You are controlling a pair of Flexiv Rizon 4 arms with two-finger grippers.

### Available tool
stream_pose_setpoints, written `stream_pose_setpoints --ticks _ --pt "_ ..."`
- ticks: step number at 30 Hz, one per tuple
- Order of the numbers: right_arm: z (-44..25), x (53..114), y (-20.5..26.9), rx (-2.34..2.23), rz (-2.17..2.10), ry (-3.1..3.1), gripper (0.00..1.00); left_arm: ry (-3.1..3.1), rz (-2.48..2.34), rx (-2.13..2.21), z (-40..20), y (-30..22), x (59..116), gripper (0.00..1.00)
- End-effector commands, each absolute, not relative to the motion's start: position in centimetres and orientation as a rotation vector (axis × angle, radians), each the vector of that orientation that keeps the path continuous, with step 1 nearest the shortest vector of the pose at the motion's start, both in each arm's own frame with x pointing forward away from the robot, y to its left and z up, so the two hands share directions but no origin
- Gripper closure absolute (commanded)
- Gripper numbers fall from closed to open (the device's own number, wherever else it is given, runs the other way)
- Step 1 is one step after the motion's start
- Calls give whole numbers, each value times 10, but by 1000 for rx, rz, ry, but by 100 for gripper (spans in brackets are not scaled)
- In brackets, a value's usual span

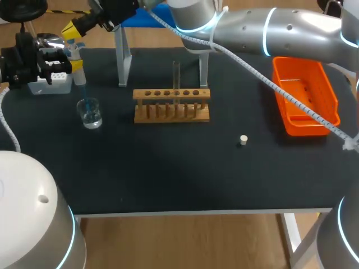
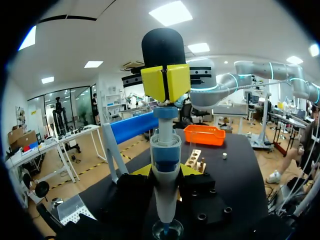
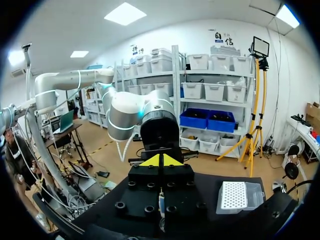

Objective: Invert the test tube, pick up the pipette, mount the tip to pipette, aspirate from beaker and dispense into the tube, eject the tip, return the pipette, and cap with the stopper.

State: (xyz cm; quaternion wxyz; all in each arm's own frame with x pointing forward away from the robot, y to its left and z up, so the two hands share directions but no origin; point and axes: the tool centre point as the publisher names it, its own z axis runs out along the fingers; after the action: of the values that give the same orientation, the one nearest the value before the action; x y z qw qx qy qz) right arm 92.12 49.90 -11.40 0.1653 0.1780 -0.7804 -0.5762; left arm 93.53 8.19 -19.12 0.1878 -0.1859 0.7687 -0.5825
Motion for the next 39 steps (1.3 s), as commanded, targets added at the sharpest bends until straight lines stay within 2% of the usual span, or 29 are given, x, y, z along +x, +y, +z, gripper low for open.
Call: stream_pose_setpoints --ticks 1,39 --pt "-118 926 503 513 -1635 -2211 100 2159 -1638 -524 -191 81 934 100" --pt "-114 927 494 520 -1683 -2191 100 2159 -1638 -524 -191 81 934 100"
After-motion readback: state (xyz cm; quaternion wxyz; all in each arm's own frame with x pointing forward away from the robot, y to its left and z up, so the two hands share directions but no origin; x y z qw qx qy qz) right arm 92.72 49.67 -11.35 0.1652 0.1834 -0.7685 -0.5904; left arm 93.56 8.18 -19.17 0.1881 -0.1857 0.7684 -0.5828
